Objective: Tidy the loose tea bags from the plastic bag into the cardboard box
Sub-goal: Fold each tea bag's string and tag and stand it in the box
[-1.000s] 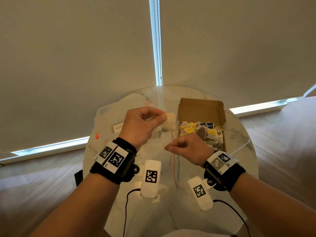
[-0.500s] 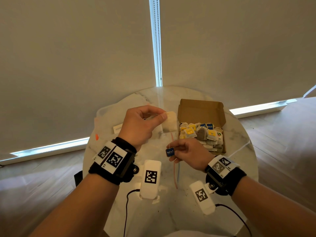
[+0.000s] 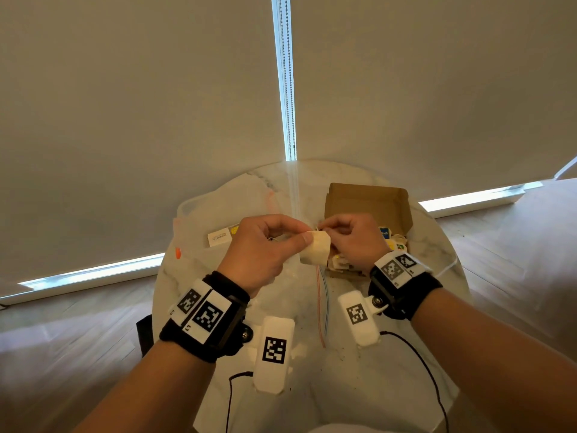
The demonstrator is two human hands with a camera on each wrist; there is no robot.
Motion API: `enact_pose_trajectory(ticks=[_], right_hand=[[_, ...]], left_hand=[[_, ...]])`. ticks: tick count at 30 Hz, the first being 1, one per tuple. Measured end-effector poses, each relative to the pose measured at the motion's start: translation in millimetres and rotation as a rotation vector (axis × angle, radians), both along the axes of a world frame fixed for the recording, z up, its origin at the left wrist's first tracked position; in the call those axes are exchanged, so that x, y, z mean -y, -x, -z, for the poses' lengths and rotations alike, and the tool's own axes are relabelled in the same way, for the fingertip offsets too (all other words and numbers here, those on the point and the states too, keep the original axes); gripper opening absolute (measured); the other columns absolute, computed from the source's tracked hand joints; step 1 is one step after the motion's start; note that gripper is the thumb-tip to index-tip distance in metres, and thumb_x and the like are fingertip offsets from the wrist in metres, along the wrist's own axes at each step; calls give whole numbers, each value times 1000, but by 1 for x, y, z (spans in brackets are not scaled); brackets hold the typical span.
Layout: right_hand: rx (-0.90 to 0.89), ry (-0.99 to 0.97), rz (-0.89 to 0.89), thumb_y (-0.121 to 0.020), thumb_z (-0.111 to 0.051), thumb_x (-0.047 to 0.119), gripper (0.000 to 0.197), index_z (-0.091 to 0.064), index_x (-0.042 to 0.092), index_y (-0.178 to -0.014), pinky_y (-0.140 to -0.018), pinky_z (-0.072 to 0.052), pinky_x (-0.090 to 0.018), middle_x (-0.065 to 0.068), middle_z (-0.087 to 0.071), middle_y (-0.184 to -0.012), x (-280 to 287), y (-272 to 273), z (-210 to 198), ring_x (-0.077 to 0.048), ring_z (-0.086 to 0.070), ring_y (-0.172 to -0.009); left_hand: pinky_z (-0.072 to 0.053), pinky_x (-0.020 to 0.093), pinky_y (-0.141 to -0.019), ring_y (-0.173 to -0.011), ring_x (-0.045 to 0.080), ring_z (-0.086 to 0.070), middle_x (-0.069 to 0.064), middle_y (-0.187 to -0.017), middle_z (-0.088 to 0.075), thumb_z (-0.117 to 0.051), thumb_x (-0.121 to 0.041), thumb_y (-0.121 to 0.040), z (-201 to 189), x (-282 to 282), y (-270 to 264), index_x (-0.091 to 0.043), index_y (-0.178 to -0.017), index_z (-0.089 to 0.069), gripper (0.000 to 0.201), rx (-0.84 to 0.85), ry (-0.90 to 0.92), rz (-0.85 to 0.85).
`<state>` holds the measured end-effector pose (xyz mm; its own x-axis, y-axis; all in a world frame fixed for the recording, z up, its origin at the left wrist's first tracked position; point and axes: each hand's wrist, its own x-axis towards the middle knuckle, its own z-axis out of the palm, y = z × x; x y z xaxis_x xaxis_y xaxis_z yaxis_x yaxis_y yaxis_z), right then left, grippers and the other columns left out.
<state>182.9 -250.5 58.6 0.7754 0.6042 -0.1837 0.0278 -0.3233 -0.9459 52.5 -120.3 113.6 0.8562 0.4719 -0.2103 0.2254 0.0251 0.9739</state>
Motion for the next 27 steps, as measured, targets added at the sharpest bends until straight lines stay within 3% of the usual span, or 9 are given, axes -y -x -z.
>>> enact_pose_trajectory(ticks=[3, 7, 10, 14, 17, 21, 25, 27], right_hand=[[-57, -139, 25, -93, -63, 6, 14, -71, -3, -99, -59, -55, -20, -5, -74, -75, -3, -1, -20, -13, -72, -65], [71, -217, -40, -88, -70, 7, 14, -69, 7, -102, -65, -60, -32, -8, -74, -74, -4, 5, -38, -23, -72, -67], [171, -240, -93, -87, -71, 8, 15, -71, 17, -99, -68, -60, -29, -1, -76, -79, -1, 13, -46, -16, -72, -71], [371, -255, -153, -83, -75, 9, 9, -77, 15, -90, -63, -53, -23, 1, -70, -83, 9, 21, -47, -13, -66, -71], [273, -283, -190, -87, -70, 4, 8, -75, 7, -92, -56, -54, -24, -3, -72, -70, 21, 27, -45, -15, -68, -59], [156, -319, -173, -88, -67, 4, 12, -72, 0, -98, -62, -59, -31, -8, -75, -76, 33, 36, -38, -20, -72, -64], [28, -257, -98, -84, -71, -1, 31, -65, 6, -114, -68, -61, -46, -13, -73, -74, 34, 38, -30, -32, -71, -68], [39, -201, -105, -84, -72, 2, 25, -70, 7, -108, -68, -61, -45, -13, -74, -77, 33, 37, -31, -30, -72, -70]], left_hand=[[-22, 15, -35, -32, 7, -25, -13, -55, -58, -73, -9, -86, 9, 4, 4, -10, -87, -73, 1, -34, 17, 17], [-23, 17, -35, -33, 7, -27, -12, -51, -55, -74, -9, -85, 17, 5, 6, -9, -84, -74, 1, -74, 13, -16], [-25, 17, -34, -34, 7, -30, -13, -51, -56, -74, -9, -86, 20, 5, 6, -10, -85, -74, 1, -87, 8, -44], [-23, 16, -35, -32, 7, -26, -14, -48, -52, -73, -9, -87, 23, 3, 4, -8, -84, -73, 3, -83, 24, -70], [-23, 16, -35, -34, 7, -27, -14, -50, -54, -73, -11, -87, 23, 3, 4, -5, -89, -73, 6, -67, 39, -86], [-23, 17, -36, -36, 8, -27, -13, -55, -58, -73, -14, -87, 21, 2, 3, -11, -87, -73, 3, -49, 55, -99], [-21, 16, -36, -35, 8, -25, -8, -59, -60, -72, -15, -88, 20, 3, 3, -10, -92, -74, 6, -45, 107, -109], [-21, 16, -36, -35, 9, -25, -4, -63, -61, -71, -15, -89, 18, 3, 3, -11, -94, -74, 7, -42, 116, -99]])
